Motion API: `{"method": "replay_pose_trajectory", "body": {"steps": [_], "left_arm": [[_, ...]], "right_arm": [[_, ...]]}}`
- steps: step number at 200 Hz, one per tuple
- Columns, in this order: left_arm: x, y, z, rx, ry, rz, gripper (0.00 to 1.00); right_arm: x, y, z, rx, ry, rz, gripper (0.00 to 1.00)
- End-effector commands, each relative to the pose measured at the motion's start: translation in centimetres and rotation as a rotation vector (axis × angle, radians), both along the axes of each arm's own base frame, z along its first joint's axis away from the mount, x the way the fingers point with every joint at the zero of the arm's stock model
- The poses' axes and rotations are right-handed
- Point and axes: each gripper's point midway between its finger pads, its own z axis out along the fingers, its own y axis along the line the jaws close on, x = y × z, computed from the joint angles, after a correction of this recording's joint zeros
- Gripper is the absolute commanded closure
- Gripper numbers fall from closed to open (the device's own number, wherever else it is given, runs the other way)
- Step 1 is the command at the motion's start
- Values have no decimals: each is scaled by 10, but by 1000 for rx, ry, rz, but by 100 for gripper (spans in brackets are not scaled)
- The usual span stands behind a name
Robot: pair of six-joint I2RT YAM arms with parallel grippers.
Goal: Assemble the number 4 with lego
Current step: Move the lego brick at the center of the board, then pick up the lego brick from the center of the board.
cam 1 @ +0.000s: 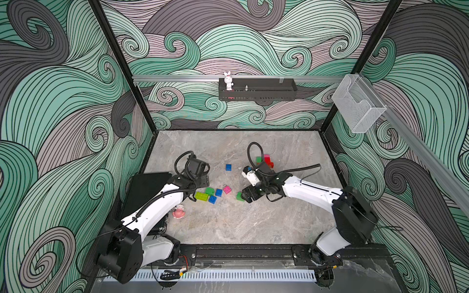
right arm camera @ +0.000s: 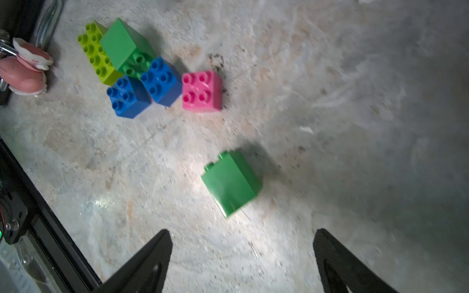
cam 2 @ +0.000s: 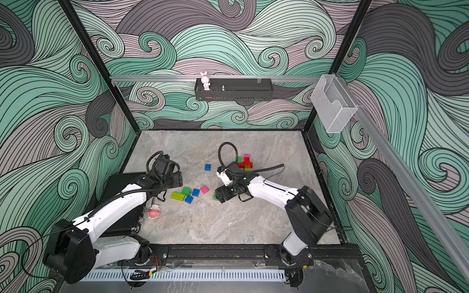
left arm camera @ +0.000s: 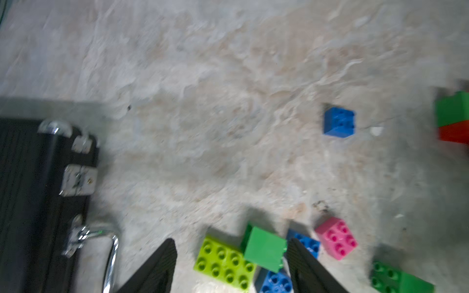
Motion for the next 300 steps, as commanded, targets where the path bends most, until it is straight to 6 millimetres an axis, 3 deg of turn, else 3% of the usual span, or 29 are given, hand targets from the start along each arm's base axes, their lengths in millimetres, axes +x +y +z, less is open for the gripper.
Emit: {"method": "replay_pose_trajectory", "body": {"steps": [1,28,31,34,37,80,95,135,187,216,230,257,300], "left_arm": [[-7,19,-5,-31,2,109,25],[-10,5,-24,-151,95,53,20],[-10,3,-26,-163,105,45,17],[-10,1,-25,-176,110,35,5],[-10,-1,-26,-185,117,26,2],[-23,3,-55,-167,263,70,1],[-27,-3,-67,-186,307,49,8],[-29,-29,-85,-291,354,-26,39],[-25,-71,-97,-373,427,-111,42],[-15,-85,-88,-391,405,-140,42],[-11,-73,-77,-336,359,-117,39],[-6,-32,-43,-215,208,-36,28],[-15,32,-7,-63,6,138,10]], "right_arm": [[-1,24,-13,-64,0,74,16],[3,51,-27,-141,-22,92,20],[4,53,-28,-147,-25,89,20],[5,54,-29,-151,-30,87,21],[5,55,-31,-157,-34,84,22],[18,64,-45,-211,-51,54,31],[28,57,-47,-248,-94,7,36],[49,43,-42,-273,-155,-81,45],[42,36,-30,-170,-127,13,39],[37,43,-19,-99,-130,81,38],[33,47,-15,-76,-109,93,38],[22,66,-5,-23,-70,83,40],[6,83,-18,-121,48,-15,46]]}}
